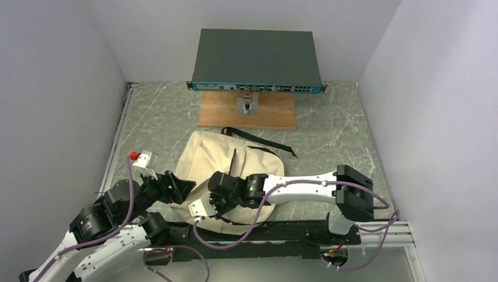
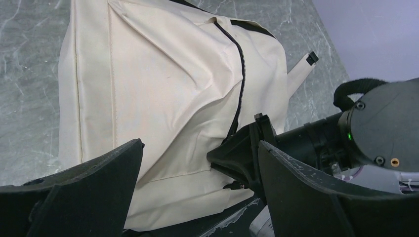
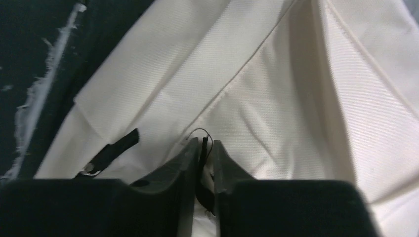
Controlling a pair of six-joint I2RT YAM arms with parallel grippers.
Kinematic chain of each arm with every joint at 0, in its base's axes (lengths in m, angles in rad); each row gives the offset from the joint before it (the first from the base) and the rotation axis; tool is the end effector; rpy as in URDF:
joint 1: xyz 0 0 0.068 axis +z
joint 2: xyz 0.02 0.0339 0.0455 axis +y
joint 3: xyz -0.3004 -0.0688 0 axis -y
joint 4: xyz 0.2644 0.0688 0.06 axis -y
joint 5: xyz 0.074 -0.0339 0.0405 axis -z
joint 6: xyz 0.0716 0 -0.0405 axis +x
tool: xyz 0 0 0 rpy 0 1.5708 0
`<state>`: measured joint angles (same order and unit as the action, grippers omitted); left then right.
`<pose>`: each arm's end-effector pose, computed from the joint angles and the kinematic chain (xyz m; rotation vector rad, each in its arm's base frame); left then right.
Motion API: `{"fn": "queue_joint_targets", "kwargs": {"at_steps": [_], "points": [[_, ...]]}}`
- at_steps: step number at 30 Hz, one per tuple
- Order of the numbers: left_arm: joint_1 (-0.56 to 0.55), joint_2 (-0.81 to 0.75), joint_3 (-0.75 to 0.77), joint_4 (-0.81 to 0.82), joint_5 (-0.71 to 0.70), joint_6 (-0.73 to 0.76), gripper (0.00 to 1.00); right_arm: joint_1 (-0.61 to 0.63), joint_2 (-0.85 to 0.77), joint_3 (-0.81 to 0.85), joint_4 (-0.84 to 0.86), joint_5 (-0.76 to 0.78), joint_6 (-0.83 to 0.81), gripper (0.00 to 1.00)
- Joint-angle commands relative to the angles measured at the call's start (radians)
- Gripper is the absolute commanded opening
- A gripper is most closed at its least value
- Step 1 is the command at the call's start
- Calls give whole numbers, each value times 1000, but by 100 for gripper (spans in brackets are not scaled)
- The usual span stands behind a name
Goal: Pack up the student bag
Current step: Zip the student bag at the center of the board.
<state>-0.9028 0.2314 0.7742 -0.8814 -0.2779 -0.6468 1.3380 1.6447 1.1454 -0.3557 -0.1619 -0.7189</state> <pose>0.0512 -0.0332 0.3229 0.0579 1.9738 -0.7769 0.0806 0.3899 0.2300 -2.1512 1.2090 0.4716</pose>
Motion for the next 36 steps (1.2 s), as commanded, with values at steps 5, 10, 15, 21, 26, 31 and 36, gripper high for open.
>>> {"fn": "queue_joint_targets", "kwargs": {"at_steps": [5, 10, 15, 21, 26, 31, 36], "points": [[-3, -26, -10, 13, 4, -1, 91, -4, -64, 23, 111, 171, 170, 0], [-3, -4, -88, 107, 89, -58, 90, -105, -204, -90, 371, 122, 661, 0], [-3, 104, -205, 302, 271, -125, 84, -205, -290, -159, 546, 157, 1121, 0], [-20, 103, -361, 512, 352, -231, 75, -281, -332, -179, 547, 300, 1421, 0], [-30, 138, -423, 613, 352, -254, 77, -323, -306, -153, 532, 200, 1461, 0], [-48, 327, -302, 592, 312, -189, 65, -317, -304, -174, 552, 167, 1473, 0], [-75, 449, -225, 552, 281, -130, 52, -302, -326, -167, 521, 233, 1458, 0]]}}
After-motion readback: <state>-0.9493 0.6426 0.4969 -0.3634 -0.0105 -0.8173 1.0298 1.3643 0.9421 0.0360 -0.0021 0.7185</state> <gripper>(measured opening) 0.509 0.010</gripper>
